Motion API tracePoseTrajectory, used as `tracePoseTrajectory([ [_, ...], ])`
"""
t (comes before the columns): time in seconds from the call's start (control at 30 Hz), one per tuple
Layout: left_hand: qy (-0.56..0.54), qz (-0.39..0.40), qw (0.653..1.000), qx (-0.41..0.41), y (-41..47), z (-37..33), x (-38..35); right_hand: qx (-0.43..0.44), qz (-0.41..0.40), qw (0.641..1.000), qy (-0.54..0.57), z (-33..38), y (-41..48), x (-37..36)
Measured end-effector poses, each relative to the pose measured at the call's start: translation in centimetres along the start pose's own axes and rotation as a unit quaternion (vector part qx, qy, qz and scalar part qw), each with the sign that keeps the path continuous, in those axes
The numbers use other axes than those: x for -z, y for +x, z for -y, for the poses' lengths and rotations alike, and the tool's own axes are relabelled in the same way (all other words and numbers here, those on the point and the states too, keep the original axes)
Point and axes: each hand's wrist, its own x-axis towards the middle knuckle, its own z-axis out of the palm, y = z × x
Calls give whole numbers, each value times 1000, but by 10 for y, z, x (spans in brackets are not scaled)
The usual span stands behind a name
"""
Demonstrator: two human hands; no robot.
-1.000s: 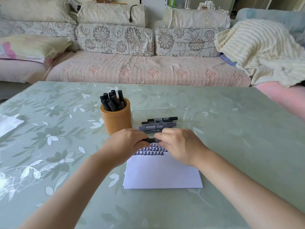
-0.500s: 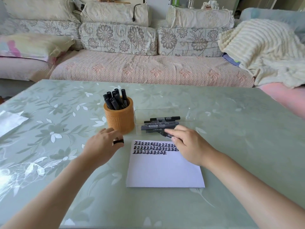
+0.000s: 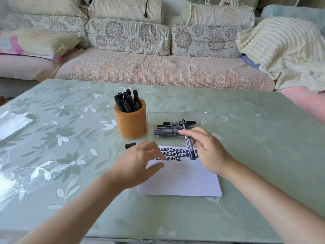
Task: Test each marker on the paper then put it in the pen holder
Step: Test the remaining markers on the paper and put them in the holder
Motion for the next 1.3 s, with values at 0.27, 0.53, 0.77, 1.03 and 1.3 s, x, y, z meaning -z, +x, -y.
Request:
tracePoseTrajectory([
  [0.27,-7,55,998,-43,-15,-10,-20,-9,-78,994,77,6,-28,-29],
  [0.53,7,47,999,-22,-17,-10,-19,-113,-114,956,247,9,-18,-39],
  [0.77,45,39,998,-11,-18,-13,-20,-171,-82,953,236,2,-12,-30],
  [1.03,70,49,996,-10,-19,-10,-26,-183,-47,951,247,-5,-16,-29],
  [1.3,70,52,996,-8,-18,-9,-26,-202,-45,957,204,-6,-15,-33],
])
